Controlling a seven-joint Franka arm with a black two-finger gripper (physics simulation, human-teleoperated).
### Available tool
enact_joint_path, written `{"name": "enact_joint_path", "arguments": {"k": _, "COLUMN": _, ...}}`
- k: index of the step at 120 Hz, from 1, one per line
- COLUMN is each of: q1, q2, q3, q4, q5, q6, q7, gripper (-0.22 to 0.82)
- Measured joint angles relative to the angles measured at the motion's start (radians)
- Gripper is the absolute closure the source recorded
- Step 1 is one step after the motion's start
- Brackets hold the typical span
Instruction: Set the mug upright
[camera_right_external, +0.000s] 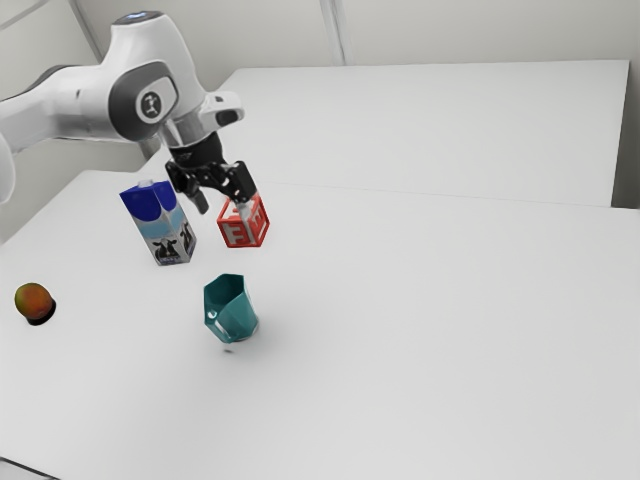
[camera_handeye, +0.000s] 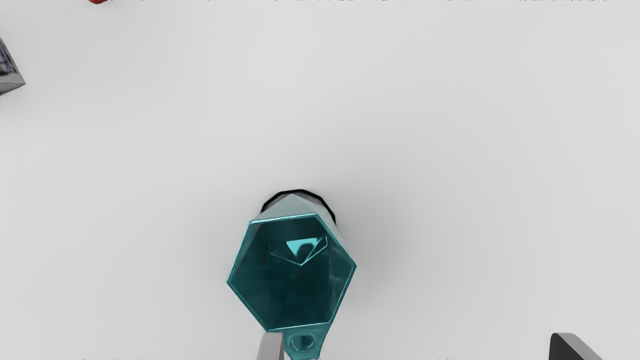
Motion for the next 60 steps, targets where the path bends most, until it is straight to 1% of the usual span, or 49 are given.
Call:
{"name": "enact_joint_path", "arguments": {"k": 19, "q1": 0.000, "q2": 0.008, "q3": 0.003, "q4": 0.081, "q5": 0.000, "q6": -0.068, "q7": 0.000, "gripper": 0.02}}
{"name": "enact_joint_path", "arguments": {"k": 60, "q1": 0.000, "q2": 0.016, "q3": 0.004, "q4": 0.185, "q5": 0.003, "q6": -0.138, "q7": 0.000, "gripper": 0.02}}
